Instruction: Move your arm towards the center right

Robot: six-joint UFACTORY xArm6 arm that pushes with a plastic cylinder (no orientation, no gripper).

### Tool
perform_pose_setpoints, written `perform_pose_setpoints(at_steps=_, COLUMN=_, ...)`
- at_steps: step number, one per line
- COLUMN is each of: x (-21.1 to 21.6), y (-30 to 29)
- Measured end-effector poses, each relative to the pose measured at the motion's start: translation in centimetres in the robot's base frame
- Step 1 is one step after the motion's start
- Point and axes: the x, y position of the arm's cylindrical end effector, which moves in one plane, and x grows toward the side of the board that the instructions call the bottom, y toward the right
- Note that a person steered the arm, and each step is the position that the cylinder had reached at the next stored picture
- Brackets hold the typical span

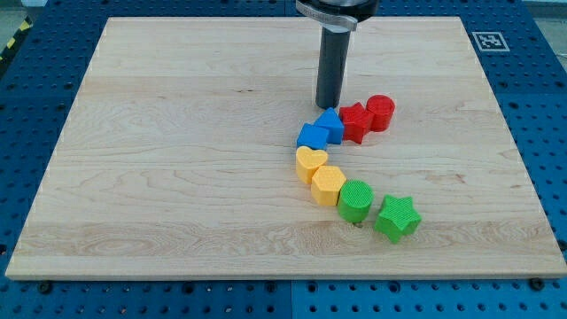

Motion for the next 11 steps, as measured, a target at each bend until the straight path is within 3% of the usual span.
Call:
perform_pose_setpoints(at_steps=5, x=-1.2, y=-0.7)
perform_pose_setpoints(at_steps=8, x=-1.2, y=3.8)
perform_pose_setpoints(at_steps=9, x=-1.2, y=8.5)
perform_pose_setpoints(at_steps=11, x=0.1, y=11.8)
